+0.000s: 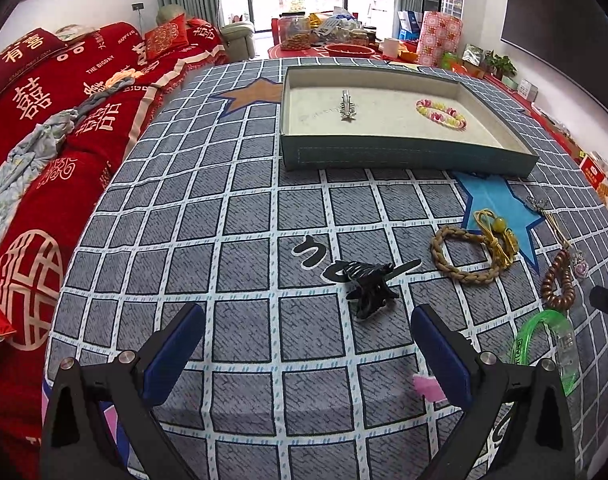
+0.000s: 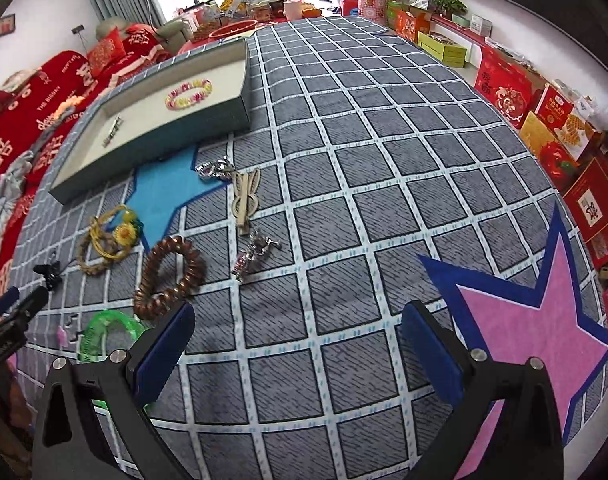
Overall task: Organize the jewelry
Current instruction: 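Grasp the black claw clip with the left tool while the right tool grasps the silver charm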
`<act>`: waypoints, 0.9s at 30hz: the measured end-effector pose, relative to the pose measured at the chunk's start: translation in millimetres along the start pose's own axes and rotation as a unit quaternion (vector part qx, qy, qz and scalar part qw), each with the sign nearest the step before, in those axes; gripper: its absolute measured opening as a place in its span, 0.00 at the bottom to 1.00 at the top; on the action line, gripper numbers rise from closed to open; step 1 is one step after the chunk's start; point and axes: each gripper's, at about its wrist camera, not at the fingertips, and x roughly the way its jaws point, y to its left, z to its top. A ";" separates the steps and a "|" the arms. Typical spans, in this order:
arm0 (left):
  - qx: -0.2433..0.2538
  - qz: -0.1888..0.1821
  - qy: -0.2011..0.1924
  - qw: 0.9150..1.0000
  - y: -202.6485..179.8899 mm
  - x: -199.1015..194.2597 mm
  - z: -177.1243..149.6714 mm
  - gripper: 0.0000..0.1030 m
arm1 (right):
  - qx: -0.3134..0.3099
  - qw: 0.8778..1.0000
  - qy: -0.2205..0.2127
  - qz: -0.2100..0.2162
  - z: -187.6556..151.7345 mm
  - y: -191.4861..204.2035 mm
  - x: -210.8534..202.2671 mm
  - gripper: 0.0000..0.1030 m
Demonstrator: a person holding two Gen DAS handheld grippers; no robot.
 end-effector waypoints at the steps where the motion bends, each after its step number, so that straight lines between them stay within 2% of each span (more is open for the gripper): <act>1: 0.002 0.001 0.000 1.000 -1.4 1.2 0.9 1.00 | -0.003 1.000 0.000 -0.003 -0.9 0.7 1.5 1.00; 7: 0.012 -0.002 -0.005 1.000 -9.7 6.4 8.0 1.00 | -0.033 0.999 -0.007 -0.026 -1.0 11.5 9.0 0.95; 13: 0.017 -0.003 -0.001 1.000 -16.2 13.0 13.5 0.99 | -0.051 0.998 -0.020 -0.035 10.5 24.0 13.4 0.79; 14: 0.018 -0.003 -0.001 1.000 -17.1 13.8 13.9 0.94 | -0.053 0.998 -0.022 -0.038 12.7 25.3 13.9 0.74; 17: 0.022 -0.006 0.009 1.000 -19.3 18.2 14.4 0.82 | -0.054 0.998 -0.024 -0.037 19.3 28.9 15.6 0.66; 18: 0.020 -0.010 0.006 1.000 -19.2 18.5 15.3 0.80 | -0.055 0.997 -0.024 -0.038 20.7 30.1 16.1 0.60; 21: 0.021 -0.019 0.005 1.000 -20.5 17.8 16.3 0.66 | -0.061 0.997 -0.027 -0.036 21.2 32.5 15.2 0.46; 22: 0.023 -0.023 0.004 0.999 -21.4 17.4 16.5 0.54 | -0.064 0.997 -0.027 -0.035 20.9 33.8 14.7 0.37; 23: 0.025 -0.027 0.003 0.999 -22.8 17.2 16.8 0.39 | -0.066 0.997 -0.028 -0.034 20.5 35.1 13.9 0.25; 24: 0.028 -0.033 0.003 0.999 -24.3 16.7 17.0 0.33 | -0.068 0.997 -0.029 -0.034 20.0 35.9 13.3 0.14; 25: 0.031 -0.035 0.003 0.999 -25.7 16.3 17.0 0.29 | -0.067 0.997 -0.028 -0.032 19.5 36.0 12.8 0.14; 27: 0.028 -0.045 0.004 0.999 -24.8 15.2 16.7 0.29 | -0.061 0.997 -0.028 -0.026 18.3 34.3 11.9 0.14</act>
